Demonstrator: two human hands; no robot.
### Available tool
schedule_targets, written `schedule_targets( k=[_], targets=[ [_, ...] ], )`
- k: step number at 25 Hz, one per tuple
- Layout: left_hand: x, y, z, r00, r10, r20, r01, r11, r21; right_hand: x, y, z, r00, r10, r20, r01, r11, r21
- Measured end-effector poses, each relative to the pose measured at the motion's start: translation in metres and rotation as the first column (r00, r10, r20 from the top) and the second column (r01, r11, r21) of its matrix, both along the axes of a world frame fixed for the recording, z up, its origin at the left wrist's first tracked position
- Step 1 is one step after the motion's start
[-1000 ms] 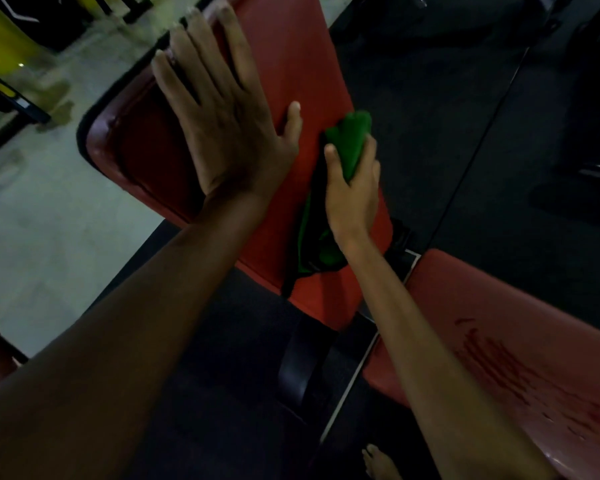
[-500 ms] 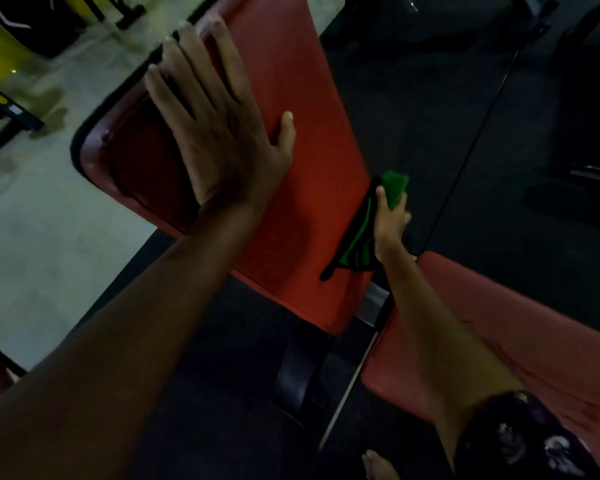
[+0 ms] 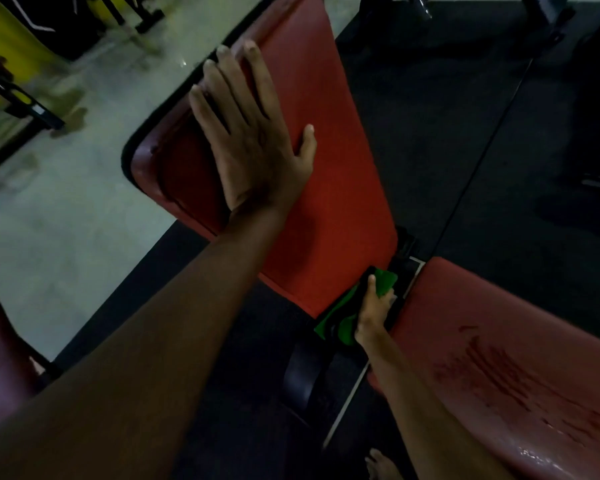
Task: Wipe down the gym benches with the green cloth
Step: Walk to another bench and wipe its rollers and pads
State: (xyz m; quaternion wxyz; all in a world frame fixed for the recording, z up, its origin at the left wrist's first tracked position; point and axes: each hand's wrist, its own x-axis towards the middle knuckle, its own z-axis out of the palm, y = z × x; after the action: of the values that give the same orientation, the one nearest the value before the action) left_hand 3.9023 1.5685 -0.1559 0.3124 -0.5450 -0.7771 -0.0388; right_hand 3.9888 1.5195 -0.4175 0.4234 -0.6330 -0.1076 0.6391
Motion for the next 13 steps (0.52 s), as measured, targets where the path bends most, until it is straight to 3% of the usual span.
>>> schedule_targets(
  k=[1,2,3,7,10,13],
  targets=[
    [0.003,0.004,0.014,0.995,0.098,0.017,-0.098,0.995,-0.006,-0.003,0.008,0.018,0.999,0.028,0.022,-0.029,0.999,0.023],
    [-0.005,-0.004,0.007,0.993,0.117,-0.027,-0.113,0.987,0.115,-0.006,0.018,0.036,0.998,0.055,0.021,-0.056,0.997,0.061],
    [-0.015,0.005,0.012,0.999,0.044,0.024,-0.047,0.986,0.157,-0.006,0.028,0.054,0.997,0.077,0.005,-0.077,0.992,0.104],
    [0.000,0.000,0.003,0.997,0.007,0.075,-0.015,0.995,0.099,0.007,0.076,0.136,0.983,0.183,0.022,-0.180,0.929,0.323],
    [0.001,-0.006,0.003,0.995,0.100,0.009,-0.100,0.995,-0.003,0.021,0.101,0.202,0.937,0.308,0.164,-0.348,0.790,0.505],
    [0.013,-0.010,0.008,0.997,0.060,0.052,-0.057,0.996,-0.066,0.028,0.124,0.266,0.878,0.275,0.391,-0.473,0.615,0.631]
  ],
)
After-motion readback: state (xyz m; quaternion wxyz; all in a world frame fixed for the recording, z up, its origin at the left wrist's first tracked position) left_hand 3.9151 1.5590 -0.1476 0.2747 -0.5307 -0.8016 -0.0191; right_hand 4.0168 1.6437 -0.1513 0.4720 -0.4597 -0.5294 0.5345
